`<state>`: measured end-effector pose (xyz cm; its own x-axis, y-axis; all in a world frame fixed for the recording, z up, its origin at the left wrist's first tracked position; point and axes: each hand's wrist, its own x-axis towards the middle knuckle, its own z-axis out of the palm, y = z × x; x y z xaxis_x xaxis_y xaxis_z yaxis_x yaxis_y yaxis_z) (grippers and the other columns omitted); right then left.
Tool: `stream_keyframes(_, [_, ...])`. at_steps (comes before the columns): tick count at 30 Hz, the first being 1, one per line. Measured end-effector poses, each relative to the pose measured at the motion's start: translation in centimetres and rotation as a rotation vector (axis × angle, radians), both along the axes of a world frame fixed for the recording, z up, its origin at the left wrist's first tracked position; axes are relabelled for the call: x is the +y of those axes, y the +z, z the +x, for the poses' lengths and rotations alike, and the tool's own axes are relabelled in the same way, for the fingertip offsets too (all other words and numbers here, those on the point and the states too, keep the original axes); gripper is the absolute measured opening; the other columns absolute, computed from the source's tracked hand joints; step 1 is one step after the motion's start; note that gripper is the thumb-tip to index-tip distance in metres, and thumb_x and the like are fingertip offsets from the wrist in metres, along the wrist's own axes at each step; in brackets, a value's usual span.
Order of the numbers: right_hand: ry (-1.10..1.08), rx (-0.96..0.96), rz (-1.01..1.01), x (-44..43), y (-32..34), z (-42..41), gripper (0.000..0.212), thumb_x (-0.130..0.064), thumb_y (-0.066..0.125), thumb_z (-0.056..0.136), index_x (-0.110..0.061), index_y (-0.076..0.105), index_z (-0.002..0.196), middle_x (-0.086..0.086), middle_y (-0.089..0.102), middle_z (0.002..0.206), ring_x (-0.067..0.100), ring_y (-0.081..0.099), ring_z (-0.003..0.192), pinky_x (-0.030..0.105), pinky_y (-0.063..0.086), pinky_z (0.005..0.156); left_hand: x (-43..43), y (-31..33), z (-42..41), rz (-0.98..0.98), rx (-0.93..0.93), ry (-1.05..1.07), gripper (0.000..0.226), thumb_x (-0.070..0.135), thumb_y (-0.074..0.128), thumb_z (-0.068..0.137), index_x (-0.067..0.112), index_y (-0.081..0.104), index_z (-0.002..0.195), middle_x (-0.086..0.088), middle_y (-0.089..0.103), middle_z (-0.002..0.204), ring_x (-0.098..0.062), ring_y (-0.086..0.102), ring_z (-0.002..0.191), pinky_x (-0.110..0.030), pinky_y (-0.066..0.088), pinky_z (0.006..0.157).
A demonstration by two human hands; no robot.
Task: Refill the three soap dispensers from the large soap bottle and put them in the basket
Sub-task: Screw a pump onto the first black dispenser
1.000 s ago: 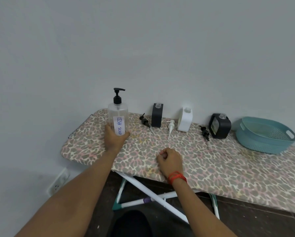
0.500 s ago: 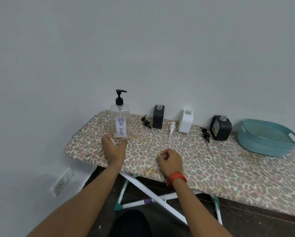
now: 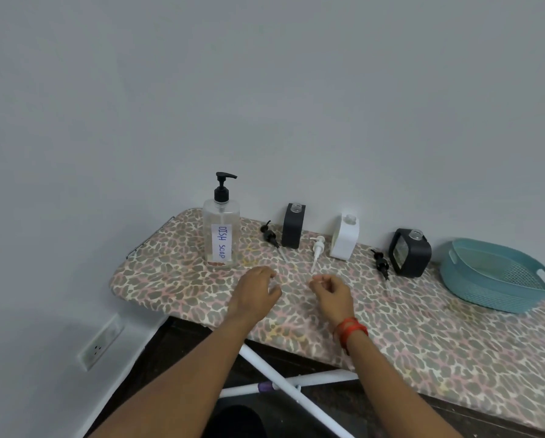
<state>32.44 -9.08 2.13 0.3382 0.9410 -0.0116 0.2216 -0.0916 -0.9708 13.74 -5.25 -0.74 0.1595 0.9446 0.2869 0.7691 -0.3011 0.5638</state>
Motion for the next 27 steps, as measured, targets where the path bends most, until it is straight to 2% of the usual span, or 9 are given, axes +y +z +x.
stream_keyframes(2, [-0.033,-0.025,0.010,1.9,0.9,0.3,0.011,-0.024,0.074,0.085,-0.016,0.067,0.090,0.004,0.065,0.084,0.020,0.061,0.078,0.036,0.055,0.077,0.3,-0.6,-0.1,0.016,-0.022,0.000,0.041,0.031,0.062,0.095,0.011,0.065,0.131,-0.004,0.066,0.127,-0.018,0.059,0.116,-0.033,0.046,0.101])
stream_keyframes(4, [-0.047,-0.088,0.038,4.5,2.4,-0.2,0.020,-0.030,0.073,0.086,-0.016,0.065,0.095,0.000,0.065,0.088,0.020,0.063,0.085,0.032,0.054,0.078,0.5,-1.1,-0.3,0.022,-0.043,0.011,0.042,0.030,0.063,0.093,0.012,0.065,0.131,-0.004,0.066,0.128,-0.018,0.060,0.116,-0.034,0.047,0.102])
stream_keyframes(7, [0.028,-0.273,0.011,9.7,5.7,-1.5,0.062,-0.052,0.070,0.084,-0.012,0.055,0.128,0.005,0.063,0.121,0.024,0.061,0.112,0.040,0.051,0.098,1.0,-1.2,-0.2,0.021,-0.087,0.019,0.044,0.031,0.065,0.090,0.014,0.066,0.130,-0.002,0.066,0.128,-0.017,0.060,0.118,-0.035,0.047,0.104])
stream_keyframes(9, [0.070,-0.360,-0.067,12.7,7.8,-2.7,0.076,-0.058,0.068,0.084,-0.007,0.048,0.137,0.011,0.058,0.133,0.029,0.057,0.119,0.038,0.048,0.099,1.1,-1.2,-0.2,0.016,-0.090,0.019,0.045,0.031,0.066,0.090,0.014,0.065,0.132,-0.002,0.065,0.131,-0.018,0.058,0.122,-0.036,0.045,0.106])
stream_keyframes(12, [0.082,-0.353,-0.161,15.8,9.6,-4.1,0.066,-0.057,0.069,0.083,-0.007,0.056,0.124,0.012,0.062,0.122,0.028,0.060,0.103,0.030,0.047,0.080,0.9,-1.0,-0.2,-0.026,-0.082,0.023,0.050,0.034,0.065,0.090,0.016,0.062,0.136,-0.001,0.061,0.139,-0.018,0.054,0.129,-0.038,0.043,0.110])
stream_keyframes(18, [0.022,-0.456,-0.168,18.4,8.8,-4.9,0.033,-0.037,0.072,0.083,-0.012,0.055,0.094,0.009,0.063,0.096,0.024,0.059,0.078,0.031,0.050,0.065,0.8,-0.9,-0.4,-0.045,-0.073,0.027,0.062,0.040,0.065,0.088,0.018,0.054,0.144,-0.001,0.057,0.144,-0.018,0.051,0.133,-0.036,0.041,0.112])
stream_keyframes(22, [-0.006,-0.424,-0.153,17.8,8.7,-4.3,0.036,-0.038,0.073,0.079,-0.010,0.059,0.097,0.008,0.063,0.095,0.025,0.061,0.080,0.031,0.048,0.064,0.7,-0.6,-0.3,-0.067,-0.119,0.031,0.072,0.049,0.067,0.088,0.018,0.047,0.150,-0.002,0.052,0.150,-0.019,0.047,0.138,-0.037,0.037,0.116])
stream_keyframes(24, [-0.006,-0.410,-0.120,16.6,8.7,-3.7,0.040,-0.041,0.074,0.076,-0.008,0.064,0.098,0.007,0.066,0.093,0.025,0.063,0.081,0.030,0.048,0.063,0.4,-0.2,-0.3,-0.098,-0.155,0.039,0.084,0.061,0.063,0.086,0.017,0.039,0.154,-0.002,0.046,0.155,-0.019,0.043,0.142,-0.037,0.033,0.119])
stream_keyframes(27, [0.041,-0.384,-0.046,14.1,8.6,-2.9,0.027,-0.040,0.074,0.073,-0.015,0.068,0.079,0.002,0.069,0.079,0.020,0.066,0.077,0.027,0.047,0.059,0.1,0.2,-0.3,-0.130,-0.209,0.042,0.110,0.083,0.050,0.075,0.020,0.021,0.161,-0.003,0.032,0.164,-0.020,0.033,0.149,-0.041,0.030,0.121])
